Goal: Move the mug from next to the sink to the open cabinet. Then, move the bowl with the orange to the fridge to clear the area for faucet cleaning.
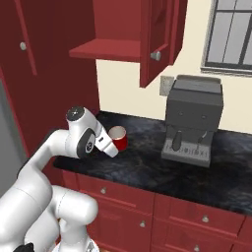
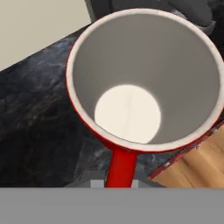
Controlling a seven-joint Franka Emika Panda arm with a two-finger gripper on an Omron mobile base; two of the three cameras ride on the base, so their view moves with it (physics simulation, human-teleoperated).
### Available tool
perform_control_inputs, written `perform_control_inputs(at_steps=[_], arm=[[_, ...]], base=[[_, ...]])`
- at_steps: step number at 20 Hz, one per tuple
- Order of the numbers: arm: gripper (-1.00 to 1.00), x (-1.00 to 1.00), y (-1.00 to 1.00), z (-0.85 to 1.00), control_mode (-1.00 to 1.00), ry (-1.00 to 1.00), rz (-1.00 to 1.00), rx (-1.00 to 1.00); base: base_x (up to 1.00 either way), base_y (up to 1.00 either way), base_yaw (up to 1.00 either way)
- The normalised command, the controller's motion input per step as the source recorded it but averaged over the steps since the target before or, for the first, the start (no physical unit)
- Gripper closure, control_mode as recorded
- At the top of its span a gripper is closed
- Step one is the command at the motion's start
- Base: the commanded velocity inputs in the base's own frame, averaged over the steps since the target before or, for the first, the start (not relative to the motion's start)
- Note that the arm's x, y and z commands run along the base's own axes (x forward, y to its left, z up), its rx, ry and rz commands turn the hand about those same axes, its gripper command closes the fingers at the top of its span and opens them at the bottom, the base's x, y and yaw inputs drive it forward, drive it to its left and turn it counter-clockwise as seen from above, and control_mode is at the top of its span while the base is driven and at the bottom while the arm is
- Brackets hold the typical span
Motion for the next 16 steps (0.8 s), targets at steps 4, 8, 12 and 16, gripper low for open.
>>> perform_control_inputs(at_steps=[4, 8, 12, 16], arm=[[1.0, 0.0, 0.0, 0.0, 1.0, 0.0, 0.0, 0.0], [1.0, 0.0, 0.0, 0.0, 1.0, 0.0, 0.0, 0.0], [1.0, 0.12, 0.0, 0.1, -1.0, 0.03, -0.01, 0.0], [1.0, 0.28, 0.04, 0.87, -1.0, 0.05, 0.0, -0.06]], base=[[0.82, 0.3, -0.02], [0.83, 0.11, -0.06], [0.56, 0.05, -0.07], [0.0, 0.0, 0.0]])
